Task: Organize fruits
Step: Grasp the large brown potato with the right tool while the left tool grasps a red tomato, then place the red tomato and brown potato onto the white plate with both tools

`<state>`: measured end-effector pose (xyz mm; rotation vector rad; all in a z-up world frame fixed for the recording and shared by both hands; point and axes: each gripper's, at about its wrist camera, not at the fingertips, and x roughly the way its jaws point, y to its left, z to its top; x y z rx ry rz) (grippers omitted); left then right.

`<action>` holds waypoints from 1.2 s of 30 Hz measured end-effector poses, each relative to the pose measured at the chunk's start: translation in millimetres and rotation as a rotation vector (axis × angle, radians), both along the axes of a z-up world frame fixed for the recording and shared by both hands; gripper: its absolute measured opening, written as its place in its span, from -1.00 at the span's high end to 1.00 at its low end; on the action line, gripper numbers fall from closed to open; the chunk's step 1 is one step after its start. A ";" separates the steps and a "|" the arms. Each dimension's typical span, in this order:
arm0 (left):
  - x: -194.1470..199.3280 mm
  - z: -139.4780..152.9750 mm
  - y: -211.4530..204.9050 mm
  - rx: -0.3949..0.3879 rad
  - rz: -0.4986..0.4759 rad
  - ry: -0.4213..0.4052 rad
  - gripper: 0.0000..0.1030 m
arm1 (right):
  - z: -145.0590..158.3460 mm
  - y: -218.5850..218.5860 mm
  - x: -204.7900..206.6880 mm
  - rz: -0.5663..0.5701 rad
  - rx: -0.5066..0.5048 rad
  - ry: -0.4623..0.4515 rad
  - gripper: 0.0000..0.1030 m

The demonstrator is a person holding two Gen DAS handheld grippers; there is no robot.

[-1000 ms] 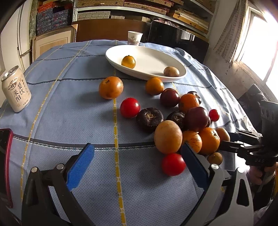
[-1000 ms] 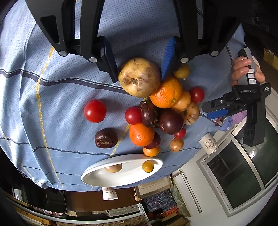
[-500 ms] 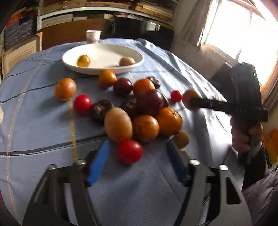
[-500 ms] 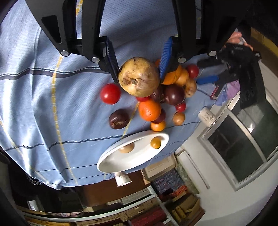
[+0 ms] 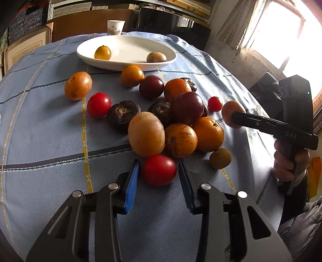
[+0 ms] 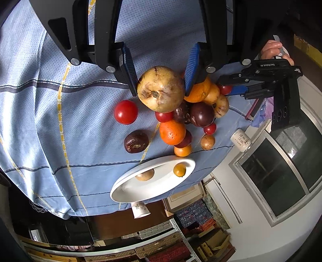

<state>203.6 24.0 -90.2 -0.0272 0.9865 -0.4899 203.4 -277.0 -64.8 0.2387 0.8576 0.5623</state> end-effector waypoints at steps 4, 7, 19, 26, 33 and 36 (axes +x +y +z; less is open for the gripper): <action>1.2 -0.4 0.4 0.003 0.002 0.001 0.31 | -0.3 0.2 0.1 -0.002 0.001 0.000 0.11; 1.2 -0.3 0.3 0.008 0.000 -0.002 0.38 | -0.3 -0.1 0.2 -0.002 0.001 0.000 0.11; -6.6 37.0 15.9 -0.016 0.004 -0.080 0.40 | 25.0 0.4 4.0 0.043 0.030 -0.014 0.11; 53.7 94.6 37.1 -0.075 0.041 -0.102 0.40 | 85.8 30.9 48.2 0.059 -0.084 -0.167 0.11; 151.3 110.5 29.4 -0.103 0.144 -0.070 0.40 | 77.6 48.1 130.0 -0.064 -0.108 -0.147 0.11; 188.6 102.5 11.6 -0.068 0.162 -0.056 0.40 | 64.4 51.6 164.3 -0.105 -0.129 -0.116 0.11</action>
